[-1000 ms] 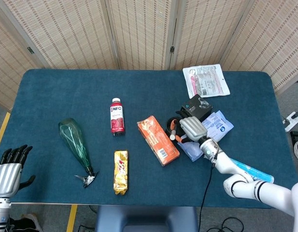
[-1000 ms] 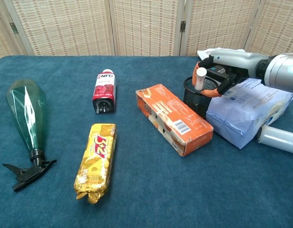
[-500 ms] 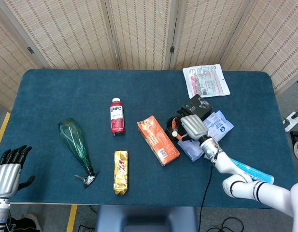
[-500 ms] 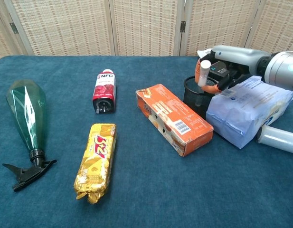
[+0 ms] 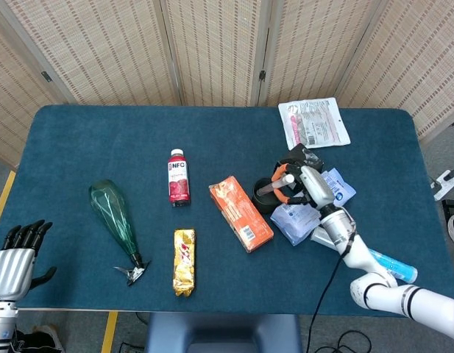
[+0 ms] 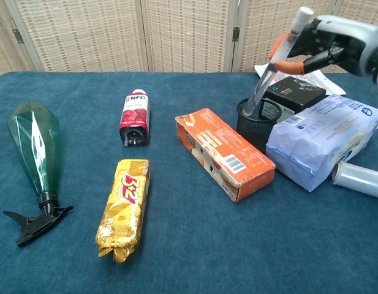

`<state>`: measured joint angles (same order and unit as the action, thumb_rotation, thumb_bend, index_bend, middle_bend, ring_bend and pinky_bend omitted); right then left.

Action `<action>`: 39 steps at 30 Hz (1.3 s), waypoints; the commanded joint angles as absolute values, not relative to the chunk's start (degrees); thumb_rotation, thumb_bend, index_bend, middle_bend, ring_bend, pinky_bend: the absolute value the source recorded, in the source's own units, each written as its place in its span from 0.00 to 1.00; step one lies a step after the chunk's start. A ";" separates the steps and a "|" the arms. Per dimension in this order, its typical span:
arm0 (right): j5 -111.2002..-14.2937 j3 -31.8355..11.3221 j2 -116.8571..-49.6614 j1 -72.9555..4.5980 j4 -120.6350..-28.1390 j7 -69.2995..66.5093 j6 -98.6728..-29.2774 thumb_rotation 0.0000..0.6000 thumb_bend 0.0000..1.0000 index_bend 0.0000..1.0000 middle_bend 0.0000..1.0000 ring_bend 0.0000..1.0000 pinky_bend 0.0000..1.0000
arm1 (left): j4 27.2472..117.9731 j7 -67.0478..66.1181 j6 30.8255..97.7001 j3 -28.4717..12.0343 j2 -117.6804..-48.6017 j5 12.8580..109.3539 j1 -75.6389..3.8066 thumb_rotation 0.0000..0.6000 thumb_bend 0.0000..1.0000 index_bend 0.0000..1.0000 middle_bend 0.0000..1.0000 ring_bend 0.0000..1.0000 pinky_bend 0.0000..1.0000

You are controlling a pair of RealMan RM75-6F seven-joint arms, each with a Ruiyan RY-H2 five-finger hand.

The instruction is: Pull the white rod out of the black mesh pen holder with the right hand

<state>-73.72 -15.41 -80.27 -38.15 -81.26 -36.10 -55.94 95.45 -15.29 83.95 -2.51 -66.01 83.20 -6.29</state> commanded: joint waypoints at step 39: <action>-73.24 -16.77 -67.74 -28.24 -92.18 -35.60 -61.90 1.00 0.33 0.67 0.52 0.30 0.17 | 96.28 -15.09 84.35 -2.11 -66.15 85.21 -6.57 1.00 0.25 0.17 0.15 0.16 0.14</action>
<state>-74.22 -17.16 -67.81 -28.35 -93.68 -49.95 -59.76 96.29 -15.11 84.34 -2.11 -66.14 85.20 -6.56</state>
